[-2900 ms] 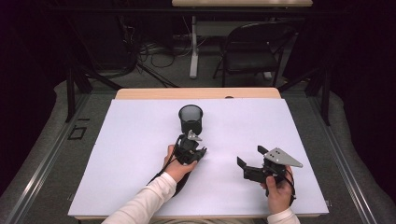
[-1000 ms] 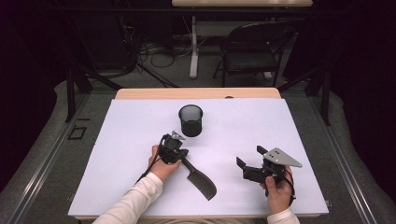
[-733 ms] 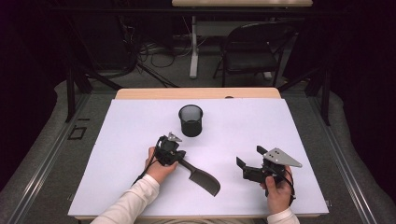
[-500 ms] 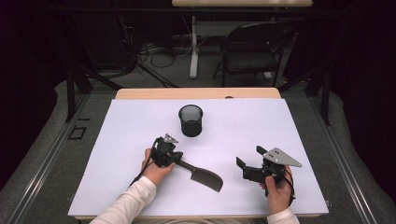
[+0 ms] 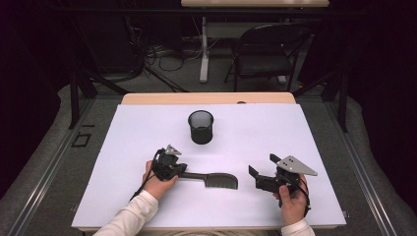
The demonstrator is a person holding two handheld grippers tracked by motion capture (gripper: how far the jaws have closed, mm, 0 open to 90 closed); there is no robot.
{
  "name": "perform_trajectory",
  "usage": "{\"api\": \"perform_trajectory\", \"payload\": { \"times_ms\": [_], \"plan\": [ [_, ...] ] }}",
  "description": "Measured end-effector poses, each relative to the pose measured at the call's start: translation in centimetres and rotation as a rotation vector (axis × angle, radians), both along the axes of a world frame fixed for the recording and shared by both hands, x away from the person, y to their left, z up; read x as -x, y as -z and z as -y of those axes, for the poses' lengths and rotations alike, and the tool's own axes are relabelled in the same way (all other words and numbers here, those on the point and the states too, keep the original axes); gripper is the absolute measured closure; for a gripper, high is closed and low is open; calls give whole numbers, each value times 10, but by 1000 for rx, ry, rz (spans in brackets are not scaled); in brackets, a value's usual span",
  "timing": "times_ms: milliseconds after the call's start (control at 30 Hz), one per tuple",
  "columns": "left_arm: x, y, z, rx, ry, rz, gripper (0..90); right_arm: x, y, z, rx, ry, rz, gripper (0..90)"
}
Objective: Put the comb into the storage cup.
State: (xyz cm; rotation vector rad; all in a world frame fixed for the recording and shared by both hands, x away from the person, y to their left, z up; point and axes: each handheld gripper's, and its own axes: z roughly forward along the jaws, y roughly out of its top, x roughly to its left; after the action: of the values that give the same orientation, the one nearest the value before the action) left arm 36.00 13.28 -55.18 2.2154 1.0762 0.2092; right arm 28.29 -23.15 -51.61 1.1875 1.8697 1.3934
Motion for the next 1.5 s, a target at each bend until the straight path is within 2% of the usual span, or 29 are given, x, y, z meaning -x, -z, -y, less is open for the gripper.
{"api": "perform_trajectory", "payload": {
  "times_ms": [667,700,767,1200,1500],
  "plan": [
    [19,-1,-11,6,24,-2,900,0,0,0,-4,0,3,109],
    [20,-2,-13,-7,37,-6,900,0,0,0,-5,0,2,110],
    [21,-1,-12,0,28,-1,900,0,0,0,-4,1,2,111],
    [30,-1,-14,-12,54,-12,900,0,0,1,-5,-1,6,117],
    [34,-2,-12,-12,67,1,900,0,0,1,-5,-3,7,121]
  ]
}}
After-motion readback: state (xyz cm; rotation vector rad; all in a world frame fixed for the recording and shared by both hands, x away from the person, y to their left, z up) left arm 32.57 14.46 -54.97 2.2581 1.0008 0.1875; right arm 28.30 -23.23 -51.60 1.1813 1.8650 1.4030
